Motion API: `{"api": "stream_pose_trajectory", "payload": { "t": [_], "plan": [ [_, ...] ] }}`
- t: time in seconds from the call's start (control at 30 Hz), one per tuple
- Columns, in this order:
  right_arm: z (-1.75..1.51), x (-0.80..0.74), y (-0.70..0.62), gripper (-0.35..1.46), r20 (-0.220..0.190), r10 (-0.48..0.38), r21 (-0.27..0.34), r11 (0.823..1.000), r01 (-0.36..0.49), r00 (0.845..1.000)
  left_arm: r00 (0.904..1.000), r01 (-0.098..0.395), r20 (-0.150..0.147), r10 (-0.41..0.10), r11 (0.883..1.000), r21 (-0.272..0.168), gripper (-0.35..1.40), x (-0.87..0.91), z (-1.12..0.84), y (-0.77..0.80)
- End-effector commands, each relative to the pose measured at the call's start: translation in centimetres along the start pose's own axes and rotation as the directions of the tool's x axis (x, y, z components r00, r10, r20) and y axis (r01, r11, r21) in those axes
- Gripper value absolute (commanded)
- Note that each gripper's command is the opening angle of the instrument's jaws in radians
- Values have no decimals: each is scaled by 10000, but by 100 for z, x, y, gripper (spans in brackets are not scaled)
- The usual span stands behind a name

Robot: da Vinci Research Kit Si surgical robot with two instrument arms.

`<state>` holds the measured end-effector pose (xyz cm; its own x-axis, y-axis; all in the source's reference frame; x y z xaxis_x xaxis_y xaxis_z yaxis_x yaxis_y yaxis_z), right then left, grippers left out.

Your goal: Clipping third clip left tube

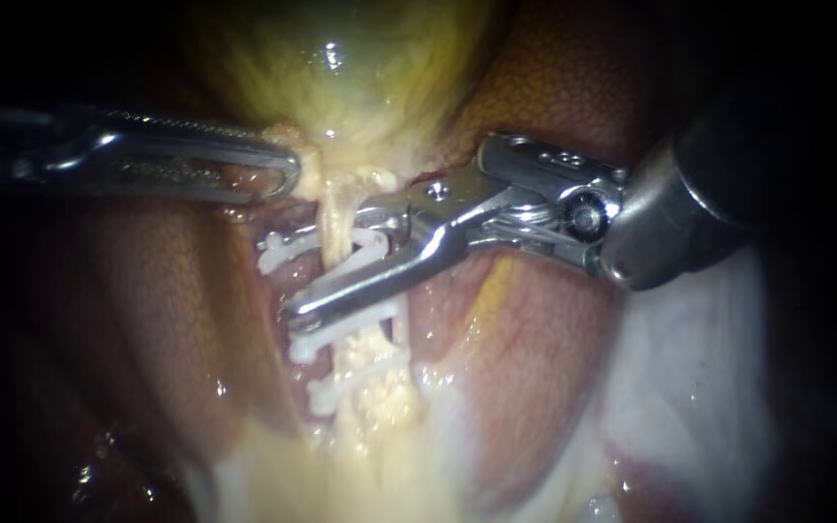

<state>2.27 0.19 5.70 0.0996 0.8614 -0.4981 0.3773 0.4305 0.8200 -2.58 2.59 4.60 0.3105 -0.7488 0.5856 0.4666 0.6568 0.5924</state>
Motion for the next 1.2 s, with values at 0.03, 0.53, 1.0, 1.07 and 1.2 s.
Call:
{"api": "stream_pose_trajectory", "payload": {
  "t": [0.03,0.53,1.0,1.07,1.2],
  "plan": [
    [0,0,0,35,-17,114,-26,9999,-114,9999,10000,-5,2,5,10000,6,-35,0,0,0],
    [-5,-1,-2,-19,-64,825,-313,9961,-826,9966,10000,-11,2,11,10000,10,-35,1,0,2],
    [-5,-5,-2,-35,-54,805,-298,9963,-806,9967,10000,-22,5,22,10000,9,-35,3,2,3],
    [-5,-5,-2,-35,-54,805,-299,9963,-806,9967,10000,-24,5,24,10000,9,-35,3,2,3],
    [-5,-6,-1,-35,-55,801,-304,9963,-802,9968,10000,-25,6,25,10000,7,-35,3,2,4]
  ]
}}
